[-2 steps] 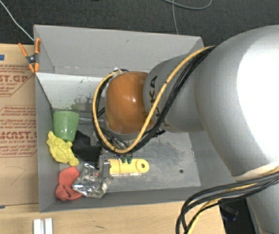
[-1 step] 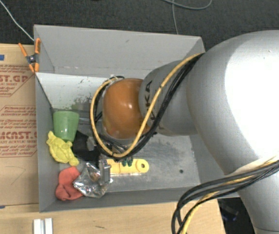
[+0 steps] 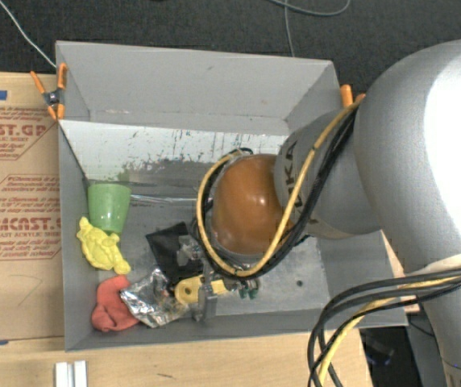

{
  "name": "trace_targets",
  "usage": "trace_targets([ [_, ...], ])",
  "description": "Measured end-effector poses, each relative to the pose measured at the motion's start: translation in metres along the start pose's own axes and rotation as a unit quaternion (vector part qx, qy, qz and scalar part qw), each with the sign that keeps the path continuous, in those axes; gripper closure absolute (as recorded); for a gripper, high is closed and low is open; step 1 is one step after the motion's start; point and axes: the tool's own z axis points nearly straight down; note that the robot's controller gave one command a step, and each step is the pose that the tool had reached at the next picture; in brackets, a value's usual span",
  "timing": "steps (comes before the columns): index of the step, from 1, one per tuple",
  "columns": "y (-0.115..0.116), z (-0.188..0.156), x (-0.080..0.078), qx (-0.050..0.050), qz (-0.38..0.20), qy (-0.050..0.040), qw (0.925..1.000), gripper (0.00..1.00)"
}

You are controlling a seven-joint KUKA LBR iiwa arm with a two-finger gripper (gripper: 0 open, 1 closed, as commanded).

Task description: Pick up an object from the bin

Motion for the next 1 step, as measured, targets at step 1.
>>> trace_targets([
  [1,0.0101,0.0007,-0.0009,0.0,0.026,0.0053,0.9996,1.0],
])
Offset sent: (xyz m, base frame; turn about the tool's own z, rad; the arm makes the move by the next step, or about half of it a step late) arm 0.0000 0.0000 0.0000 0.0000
